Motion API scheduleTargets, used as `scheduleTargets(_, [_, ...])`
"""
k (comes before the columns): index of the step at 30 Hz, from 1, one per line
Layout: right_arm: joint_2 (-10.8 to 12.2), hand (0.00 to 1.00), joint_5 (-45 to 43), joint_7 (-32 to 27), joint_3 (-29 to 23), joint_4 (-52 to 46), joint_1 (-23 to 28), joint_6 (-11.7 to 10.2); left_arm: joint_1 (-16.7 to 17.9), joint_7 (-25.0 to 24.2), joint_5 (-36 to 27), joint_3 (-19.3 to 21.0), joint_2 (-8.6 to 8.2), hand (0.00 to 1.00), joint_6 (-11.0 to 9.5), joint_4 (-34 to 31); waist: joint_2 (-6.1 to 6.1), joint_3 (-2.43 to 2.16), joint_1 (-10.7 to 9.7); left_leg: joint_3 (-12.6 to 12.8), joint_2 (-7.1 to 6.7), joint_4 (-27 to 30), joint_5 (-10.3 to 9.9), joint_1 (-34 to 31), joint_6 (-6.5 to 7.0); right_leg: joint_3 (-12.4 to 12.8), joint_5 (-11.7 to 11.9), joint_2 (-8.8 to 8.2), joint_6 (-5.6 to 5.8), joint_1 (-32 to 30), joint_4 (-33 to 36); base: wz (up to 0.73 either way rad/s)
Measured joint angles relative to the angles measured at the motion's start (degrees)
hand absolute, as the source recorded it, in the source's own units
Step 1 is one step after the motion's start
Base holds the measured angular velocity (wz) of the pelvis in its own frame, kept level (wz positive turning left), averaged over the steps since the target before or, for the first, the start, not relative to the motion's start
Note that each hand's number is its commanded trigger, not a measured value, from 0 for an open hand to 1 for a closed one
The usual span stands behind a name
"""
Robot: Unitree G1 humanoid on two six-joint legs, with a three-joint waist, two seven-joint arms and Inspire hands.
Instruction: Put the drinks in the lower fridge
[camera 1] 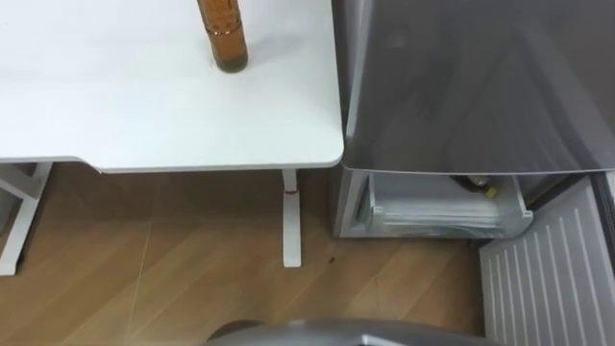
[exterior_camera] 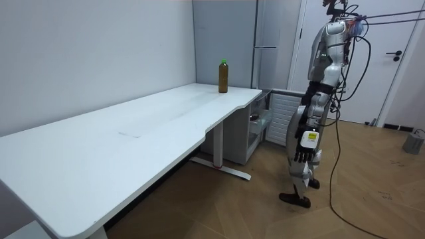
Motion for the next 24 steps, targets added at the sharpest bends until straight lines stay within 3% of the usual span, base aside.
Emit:
scheduleTargets(9, [-0.03,0.0,-0.84,-0.8,3.77,-0.77,-0.68,-0.07,-1.44,3.4,-3.48,0.25,-0.42,0.0,0.41,-0.17,-0.35,0.07,0.02,0.2,0.01,-0.02,-0.03,-0.01,-0.03,0.14,0.0,-0.01,0.0,0.05,-0.31,0.0])
scheduleTargets(11, [-0.04,0.0,-1.24,-0.92,3.71,-0.92,-0.65,-0.06,-2.19,4.2,-6.08,2.62,-0.86,0.0,0.41,-0.18,-0.31,0.06,0.09,0.25,0.01,-0.11,-0.04,0.07,-0.03,0.23,0.04,0.0,0.02,0.12,-0.63,0.0])
scheduleTargets(19, [-0.21,0.0,-2.0,-1.99,3.83,-1.45,-0.49,1.18,-2.82,12.4,-27.41,12.99,-1.22,0.0,0.19,-3.71,0.05,-0.02,1.71,0.19,0.0,-0.84,-0.06,1.45,-0.1,0.02,0.12,0.0,0.0,1.24,-0.45,0.0])
scheduleTargets(24, [-0.48,0.0,-3.97,-2.51,2.92,-2.03,-0.53,1.04,-2.35,18.04,-34.52,16.76,-1.16,0.0,-1.15,-9.33,0.74,0.07,1.77,0.23,0.1,-0.8,-0.25,1.98,-0.26,0.17,0.21,0.13,-0.11,1.76,-0.47,-0.01])
